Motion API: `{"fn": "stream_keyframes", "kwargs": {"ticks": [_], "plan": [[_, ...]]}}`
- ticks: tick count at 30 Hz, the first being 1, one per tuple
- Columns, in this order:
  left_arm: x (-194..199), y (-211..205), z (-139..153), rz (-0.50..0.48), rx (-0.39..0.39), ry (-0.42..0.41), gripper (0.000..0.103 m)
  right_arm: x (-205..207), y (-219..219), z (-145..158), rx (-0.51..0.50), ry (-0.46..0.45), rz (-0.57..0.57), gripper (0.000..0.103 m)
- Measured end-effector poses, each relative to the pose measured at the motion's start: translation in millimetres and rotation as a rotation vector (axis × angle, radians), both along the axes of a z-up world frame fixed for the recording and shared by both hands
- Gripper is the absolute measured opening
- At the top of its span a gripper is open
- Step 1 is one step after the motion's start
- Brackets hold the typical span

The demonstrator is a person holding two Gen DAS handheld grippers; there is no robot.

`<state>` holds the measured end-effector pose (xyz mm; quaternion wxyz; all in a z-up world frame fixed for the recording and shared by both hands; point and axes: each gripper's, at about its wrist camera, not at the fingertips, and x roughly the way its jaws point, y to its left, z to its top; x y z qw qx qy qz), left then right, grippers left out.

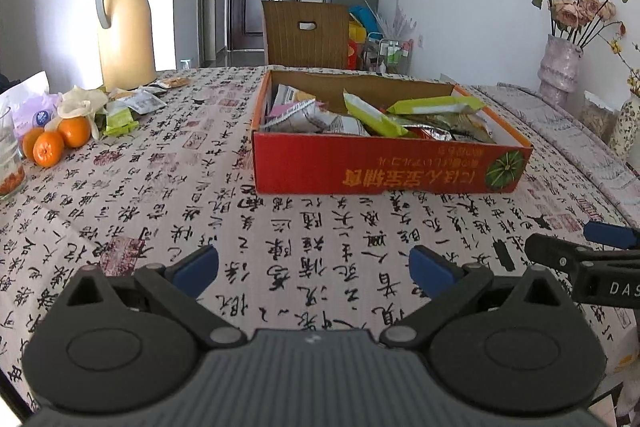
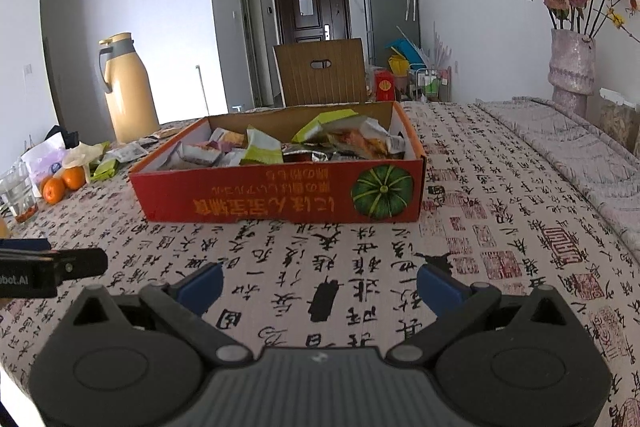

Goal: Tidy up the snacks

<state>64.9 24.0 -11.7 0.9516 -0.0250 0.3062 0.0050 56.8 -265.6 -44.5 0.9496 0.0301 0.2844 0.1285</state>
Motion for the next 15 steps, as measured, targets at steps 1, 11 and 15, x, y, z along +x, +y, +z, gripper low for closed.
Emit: {"fn": "stream_keyframes", "kwargs": {"ticks": [1,11,15], "plan": [[0.0,-0.6,-0.6,0.0,0.001,0.001,0.103,-0.3,0.2,-0.3,0.0,0.001,0.0,0.103],[-0.2,-1.0,-0.7,-0.002,0.0,0.002,0.103,-0.5,-0.3,-0.4,0.0,0.002,0.0,0.103],[-0.2,-1.3,-0.3,-0.002,-0.001,0.001,0.103,-0.4,-0.3,-0.4,-0.001,0.003,0.0,0.103]]}}
